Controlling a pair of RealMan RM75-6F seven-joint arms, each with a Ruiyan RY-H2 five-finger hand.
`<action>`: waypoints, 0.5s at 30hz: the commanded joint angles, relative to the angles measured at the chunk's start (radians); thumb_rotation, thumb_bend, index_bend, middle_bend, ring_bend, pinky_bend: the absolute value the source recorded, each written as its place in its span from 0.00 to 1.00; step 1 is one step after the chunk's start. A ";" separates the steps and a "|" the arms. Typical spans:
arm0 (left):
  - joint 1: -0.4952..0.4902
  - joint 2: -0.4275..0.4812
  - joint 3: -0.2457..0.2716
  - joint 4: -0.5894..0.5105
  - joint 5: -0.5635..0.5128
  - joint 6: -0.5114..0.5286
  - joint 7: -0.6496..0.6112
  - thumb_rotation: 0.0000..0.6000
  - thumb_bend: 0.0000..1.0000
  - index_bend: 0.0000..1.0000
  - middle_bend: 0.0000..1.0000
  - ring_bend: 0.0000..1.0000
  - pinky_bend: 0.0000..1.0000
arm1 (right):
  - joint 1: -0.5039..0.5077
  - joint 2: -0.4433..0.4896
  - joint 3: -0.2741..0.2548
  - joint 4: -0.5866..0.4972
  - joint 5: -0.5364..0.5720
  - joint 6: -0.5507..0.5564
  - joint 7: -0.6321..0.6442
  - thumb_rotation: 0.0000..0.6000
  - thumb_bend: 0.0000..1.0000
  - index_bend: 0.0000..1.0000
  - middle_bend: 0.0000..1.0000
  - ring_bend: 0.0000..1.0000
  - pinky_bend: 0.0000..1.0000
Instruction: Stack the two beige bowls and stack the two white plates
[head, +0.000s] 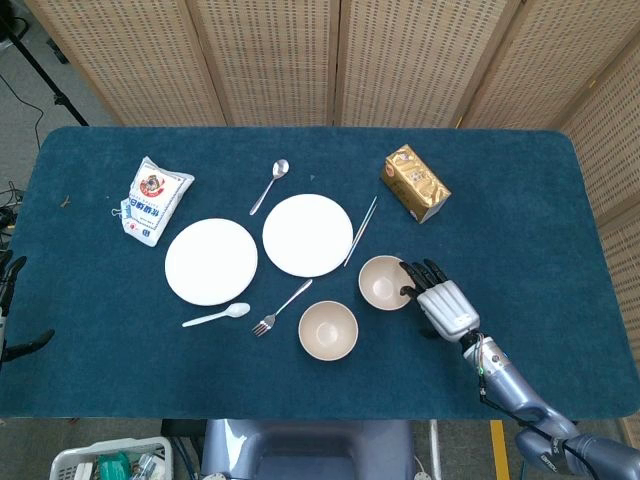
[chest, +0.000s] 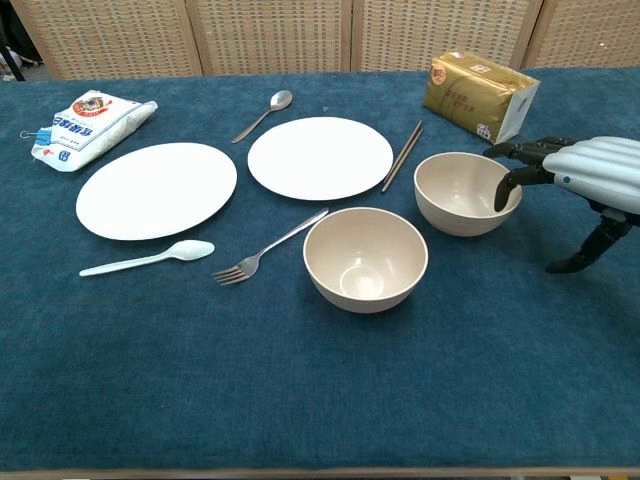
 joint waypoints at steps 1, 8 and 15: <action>0.001 0.001 -0.001 -0.001 -0.001 0.001 -0.004 1.00 0.07 0.00 0.00 0.00 0.00 | 0.006 -0.021 -0.002 0.025 0.002 0.012 0.015 1.00 0.27 0.44 0.00 0.00 0.00; 0.001 0.000 -0.002 0.002 -0.002 0.002 -0.007 1.00 0.07 0.00 0.00 0.00 0.00 | 0.009 -0.047 -0.008 0.060 -0.016 0.054 0.028 1.00 0.35 0.61 0.00 0.00 0.00; 0.001 0.000 -0.003 0.000 -0.004 0.000 -0.006 1.00 0.07 0.00 0.00 0.00 0.00 | 0.014 -0.050 -0.007 0.065 -0.028 0.092 0.025 1.00 0.38 0.65 0.00 0.00 0.00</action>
